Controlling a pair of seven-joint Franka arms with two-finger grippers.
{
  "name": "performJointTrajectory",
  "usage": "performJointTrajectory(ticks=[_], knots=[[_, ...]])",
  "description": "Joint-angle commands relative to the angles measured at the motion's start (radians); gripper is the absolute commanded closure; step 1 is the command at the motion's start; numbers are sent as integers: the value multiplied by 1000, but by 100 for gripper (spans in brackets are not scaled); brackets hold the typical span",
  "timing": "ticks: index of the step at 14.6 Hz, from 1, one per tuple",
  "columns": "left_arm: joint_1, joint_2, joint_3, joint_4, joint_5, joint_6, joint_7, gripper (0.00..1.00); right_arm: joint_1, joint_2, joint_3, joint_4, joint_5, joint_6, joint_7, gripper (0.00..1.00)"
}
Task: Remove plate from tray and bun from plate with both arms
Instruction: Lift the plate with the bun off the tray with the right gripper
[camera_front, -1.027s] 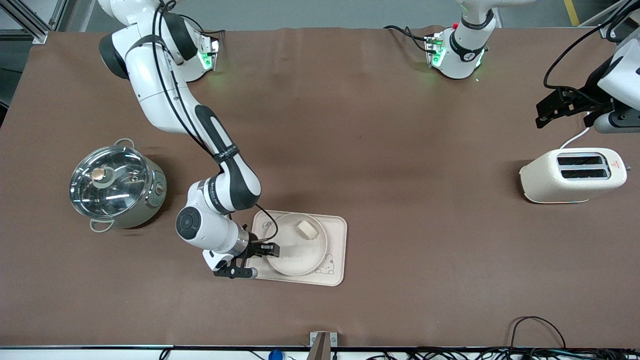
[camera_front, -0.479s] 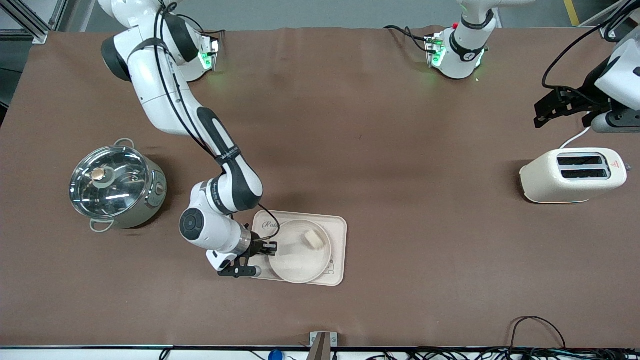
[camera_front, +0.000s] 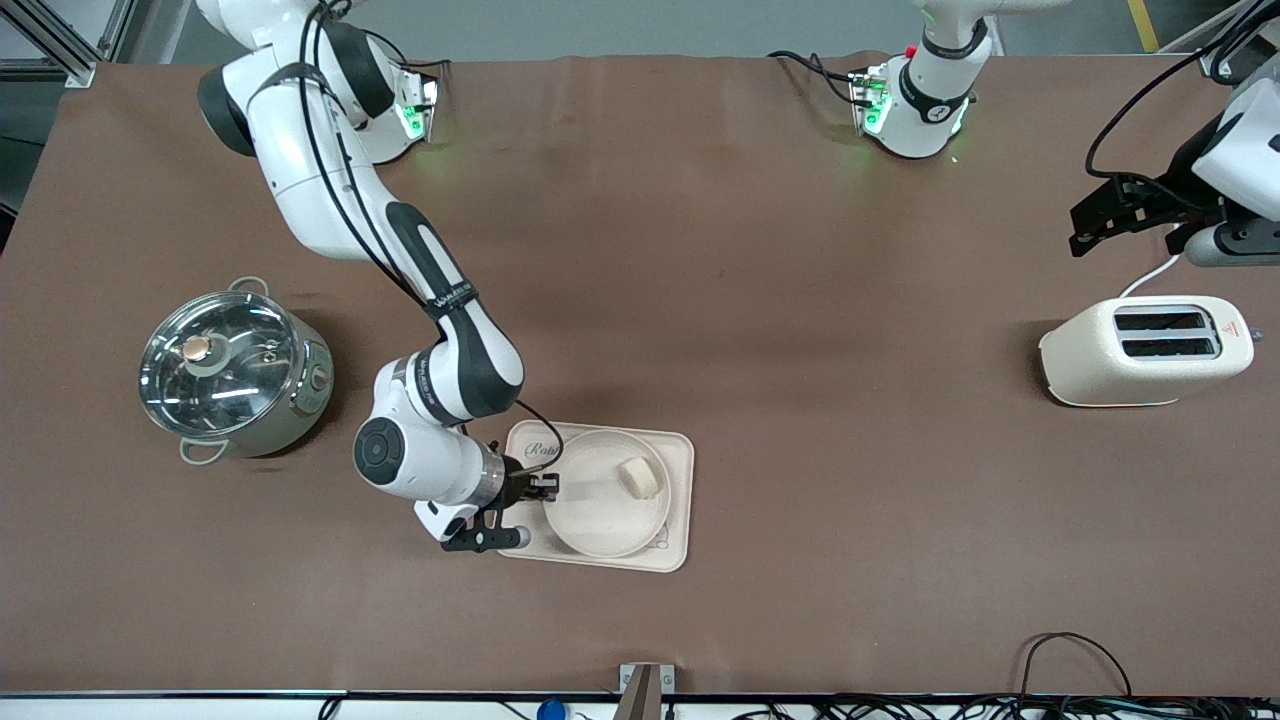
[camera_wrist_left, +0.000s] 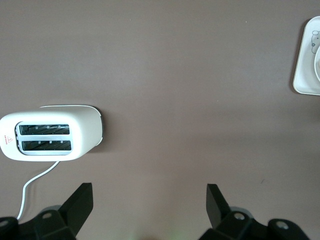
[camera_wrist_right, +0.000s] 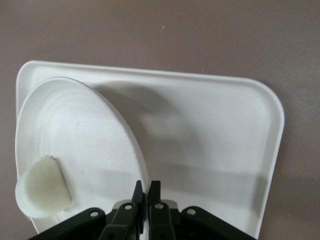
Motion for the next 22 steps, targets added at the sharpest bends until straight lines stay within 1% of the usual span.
performJointTrajectory(ticks=[1,2,3,4,5,7,8,11,13,14,15,17,18,20,22], knots=[[3,5,0,16,-15,-9,18,0,-30,-114,51,-135,21,-19,-42,100],[1,5,0,14,-15,-9,18,0,-59,-143,78,-171,25,-22,-62,100],[0,5,0,14,-15,-9,18,0,-86,-173,115,-230,25,-16,-86,100],[-1,5,0,16,-15,-9,18,0,-114,-219,147,-319,25,10,-108,100],[-2,5,0,14,-15,-9,17,0,-125,-276,167,-426,25,68,-128,100],[-4,5,-2,14,-15,-11,13,0,-125,-406,183,-665,26,206,-169,100],[-2,5,-2,14,-13,-11,16,0,-126,-465,201,-770,41,243,-177,100],[-1,6,-2,14,-8,-9,17,0,-155,-647,287,-1037,129,338,-217,100],[-1,6,-2,16,-8,-9,17,0,-154,-712,302,-1149,227,382,-310,100],[-1,6,-2,16,-8,-8,15,0,-151,-720,304,-1210,291,447,-391,100],[-2,9,-2,16,-8,-8,15,0,-148,-718,307,-1247,355,496,-469,100],[-1,13,-2,16,-8,-6,15,0,-148,-711,306,-1262,478,507,-611,100],[1,13,-2,16,-8,-6,16,0,-146,-702,306,-1262,515,513,-642,100],[6,14,-2,16,-7,-6,17,0,-145,-676,307,-1249,538,530,-647,100],[0,23,-2,17,-7,-2,17,0,-128,-616,307,-1196,561,559,-645,100]])
